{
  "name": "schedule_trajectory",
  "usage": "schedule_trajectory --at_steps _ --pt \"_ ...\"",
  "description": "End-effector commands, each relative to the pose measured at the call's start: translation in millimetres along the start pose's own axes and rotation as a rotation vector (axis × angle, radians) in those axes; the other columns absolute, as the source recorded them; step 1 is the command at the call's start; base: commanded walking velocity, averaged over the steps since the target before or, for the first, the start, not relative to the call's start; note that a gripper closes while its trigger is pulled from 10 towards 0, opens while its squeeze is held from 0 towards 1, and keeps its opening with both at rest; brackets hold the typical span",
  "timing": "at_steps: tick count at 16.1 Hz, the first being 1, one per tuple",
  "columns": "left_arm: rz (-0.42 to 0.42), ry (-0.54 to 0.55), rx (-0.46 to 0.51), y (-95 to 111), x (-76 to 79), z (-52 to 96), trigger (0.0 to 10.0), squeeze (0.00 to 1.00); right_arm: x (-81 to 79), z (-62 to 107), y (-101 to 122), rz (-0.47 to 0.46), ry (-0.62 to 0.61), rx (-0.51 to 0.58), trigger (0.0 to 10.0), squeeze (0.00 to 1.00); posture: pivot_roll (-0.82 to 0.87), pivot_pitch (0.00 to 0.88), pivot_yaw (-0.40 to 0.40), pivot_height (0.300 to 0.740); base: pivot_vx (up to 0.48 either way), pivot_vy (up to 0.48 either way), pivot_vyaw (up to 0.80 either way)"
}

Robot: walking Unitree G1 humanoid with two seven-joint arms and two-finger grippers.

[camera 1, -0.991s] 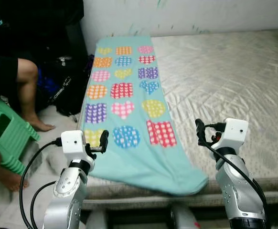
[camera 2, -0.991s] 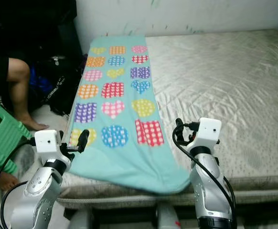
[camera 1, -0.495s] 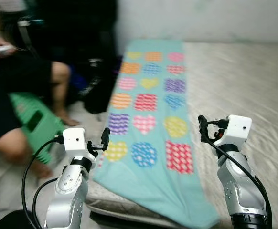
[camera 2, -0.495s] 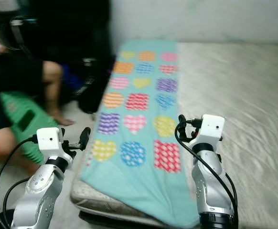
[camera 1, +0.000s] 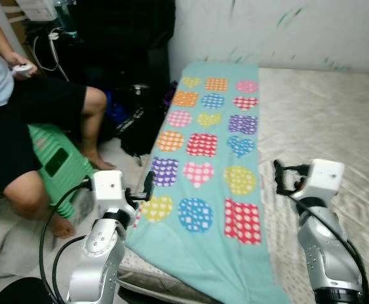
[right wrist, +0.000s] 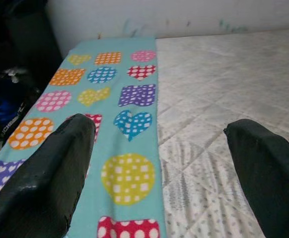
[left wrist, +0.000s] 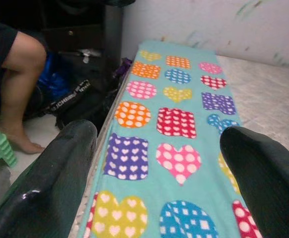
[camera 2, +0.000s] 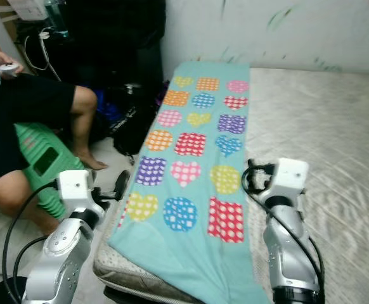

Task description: Clean up the room

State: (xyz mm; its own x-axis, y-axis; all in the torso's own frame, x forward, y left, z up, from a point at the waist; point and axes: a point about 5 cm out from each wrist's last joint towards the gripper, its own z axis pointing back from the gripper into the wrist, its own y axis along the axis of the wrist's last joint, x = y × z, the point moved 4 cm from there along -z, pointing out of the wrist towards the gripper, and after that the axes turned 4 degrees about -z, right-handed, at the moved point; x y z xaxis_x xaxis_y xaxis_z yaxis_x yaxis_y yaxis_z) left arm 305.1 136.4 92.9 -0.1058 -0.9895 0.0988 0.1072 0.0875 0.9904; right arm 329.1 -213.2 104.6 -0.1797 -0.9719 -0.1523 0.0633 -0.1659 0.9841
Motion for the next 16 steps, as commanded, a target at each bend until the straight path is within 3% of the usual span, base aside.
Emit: schedule_trajectory --at_steps 1,8,10,16 --pt "-0.021 0.048 -0.018 -3 -15.5 3.4 10.0 0.00 -16.2 -1.7 3 -0.014 0.046 0.010 10.0 0.00 -0.08 0.000 0.056 0.740 0.000 0.000 0.00" --pt "-0.021 0.048 -0.018 -3 -15.5 3.4 10.0 0.00 -16.2 -1.7 3 -0.014 0.046 0.010 10.0 0.00 -0.08 0.000 0.056 0.740 0.000 0.000 0.00" --pt "0.015 0.003 -0.039 -10 -6.1 1.6 10.0 0.00 4.1 3.6 -11 0.008 -0.036 -0.033 10.0 0.00 -0.10 0.000 0.051 0.740 0.000 0.000 -0.70" --pt "0.040 -0.020 -0.035 -10 -1.8 0.0 10.0 0.00 5.4 2.8 -11 0.018 -0.044 -0.033 10.0 0.00 -0.10 0.000 0.049 0.740 0.000 0.000 -0.80"
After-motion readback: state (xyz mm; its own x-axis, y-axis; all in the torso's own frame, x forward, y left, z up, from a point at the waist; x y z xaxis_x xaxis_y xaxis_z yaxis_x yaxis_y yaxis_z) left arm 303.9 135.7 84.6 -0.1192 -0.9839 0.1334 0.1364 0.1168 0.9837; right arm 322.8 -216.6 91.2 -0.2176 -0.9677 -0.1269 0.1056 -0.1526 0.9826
